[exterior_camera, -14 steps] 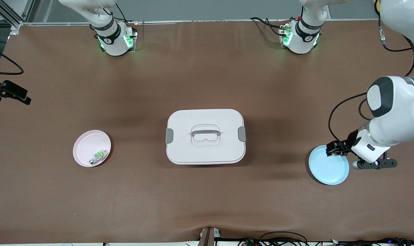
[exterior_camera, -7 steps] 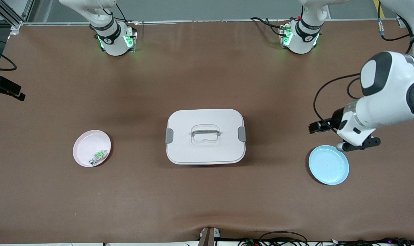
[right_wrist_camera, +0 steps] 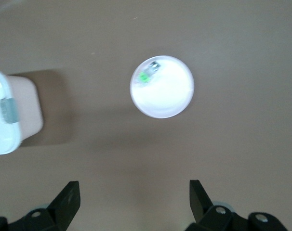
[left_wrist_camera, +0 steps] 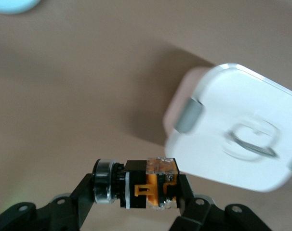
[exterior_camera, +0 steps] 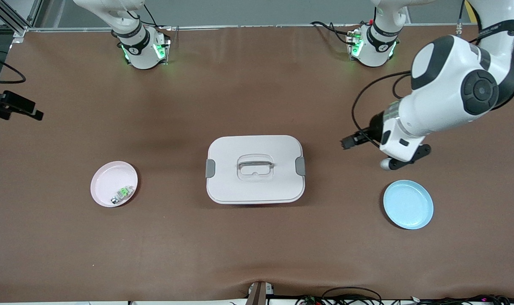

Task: Transfer orange switch to right arm and place
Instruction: 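Lift the orange switch with the left gripper toward the white box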

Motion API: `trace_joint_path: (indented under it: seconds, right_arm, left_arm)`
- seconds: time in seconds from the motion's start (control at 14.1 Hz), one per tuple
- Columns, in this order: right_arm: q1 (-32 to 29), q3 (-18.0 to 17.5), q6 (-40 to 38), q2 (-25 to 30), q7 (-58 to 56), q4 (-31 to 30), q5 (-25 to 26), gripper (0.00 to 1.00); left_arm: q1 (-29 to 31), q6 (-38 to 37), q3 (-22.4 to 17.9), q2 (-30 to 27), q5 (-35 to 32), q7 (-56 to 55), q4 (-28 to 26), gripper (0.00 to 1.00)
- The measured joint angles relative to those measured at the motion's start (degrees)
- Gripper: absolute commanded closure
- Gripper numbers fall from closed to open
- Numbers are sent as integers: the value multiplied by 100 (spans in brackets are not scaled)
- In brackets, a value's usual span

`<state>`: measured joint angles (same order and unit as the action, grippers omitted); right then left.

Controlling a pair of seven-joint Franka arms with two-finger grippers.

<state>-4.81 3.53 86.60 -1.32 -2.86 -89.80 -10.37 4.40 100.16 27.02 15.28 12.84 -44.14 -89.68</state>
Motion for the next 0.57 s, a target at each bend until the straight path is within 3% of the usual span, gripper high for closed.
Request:
trace_joint_path:
  seconds: [0.21, 0.57]
  right_arm:
    - [-204, 11, 180, 115, 0, -370, -647, 0]
    - [-239, -37, 694, 701, 610, -1202, -1247, 0]
  left_arm:
    - [-130, 0, 40, 47, 464, -586, 92, 91]
    - [-712, 86, 49, 588, 547, -2095, 696, 92]
